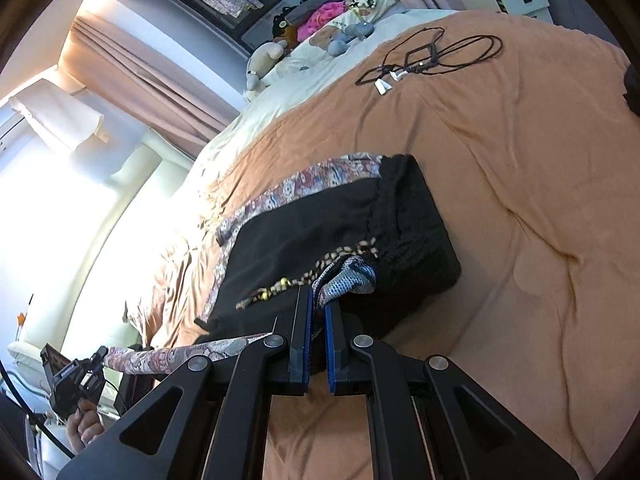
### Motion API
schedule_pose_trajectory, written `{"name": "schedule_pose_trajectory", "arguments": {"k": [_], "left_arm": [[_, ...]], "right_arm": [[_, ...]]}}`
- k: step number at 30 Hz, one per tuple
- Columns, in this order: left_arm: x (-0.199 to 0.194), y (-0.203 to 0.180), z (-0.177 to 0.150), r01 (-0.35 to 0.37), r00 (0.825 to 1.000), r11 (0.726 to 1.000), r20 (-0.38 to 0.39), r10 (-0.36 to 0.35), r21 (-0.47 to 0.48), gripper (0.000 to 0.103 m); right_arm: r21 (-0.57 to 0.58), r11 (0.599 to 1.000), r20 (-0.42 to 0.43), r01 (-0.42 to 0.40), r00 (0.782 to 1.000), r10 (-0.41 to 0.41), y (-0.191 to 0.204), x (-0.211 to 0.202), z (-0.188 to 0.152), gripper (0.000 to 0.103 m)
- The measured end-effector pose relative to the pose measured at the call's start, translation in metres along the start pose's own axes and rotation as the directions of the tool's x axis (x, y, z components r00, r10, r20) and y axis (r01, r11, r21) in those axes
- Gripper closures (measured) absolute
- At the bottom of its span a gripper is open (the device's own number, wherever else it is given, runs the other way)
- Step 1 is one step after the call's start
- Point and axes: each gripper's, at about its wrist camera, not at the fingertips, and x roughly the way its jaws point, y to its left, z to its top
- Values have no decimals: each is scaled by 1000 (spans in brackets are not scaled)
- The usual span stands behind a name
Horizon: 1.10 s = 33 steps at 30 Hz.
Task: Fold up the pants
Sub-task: 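Grasp the patterned hem with the left gripper while the right gripper grasps the waistband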
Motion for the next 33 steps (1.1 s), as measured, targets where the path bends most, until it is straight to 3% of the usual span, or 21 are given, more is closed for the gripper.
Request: {"name": "schedule_pose_trajectory", "arguments": {"k": [11, 24, 33], "left_arm": [[66, -3, 58, -50, 999, 998, -3, 51, 23, 96], [194, 1, 122, -141, 989, 986, -37, 144, 86, 97], [267, 1, 147, -189, 979, 974, -51, 196, 129, 97]], "right_arm": [[0, 1000, 0, 6, 1000, -6, 11, 49, 41, 100], [-67, 994, 3, 84, 996, -84, 14, 127, 88, 100], [-100, 984, 13, 150, 989, -149, 19, 174, 110, 100]]}}
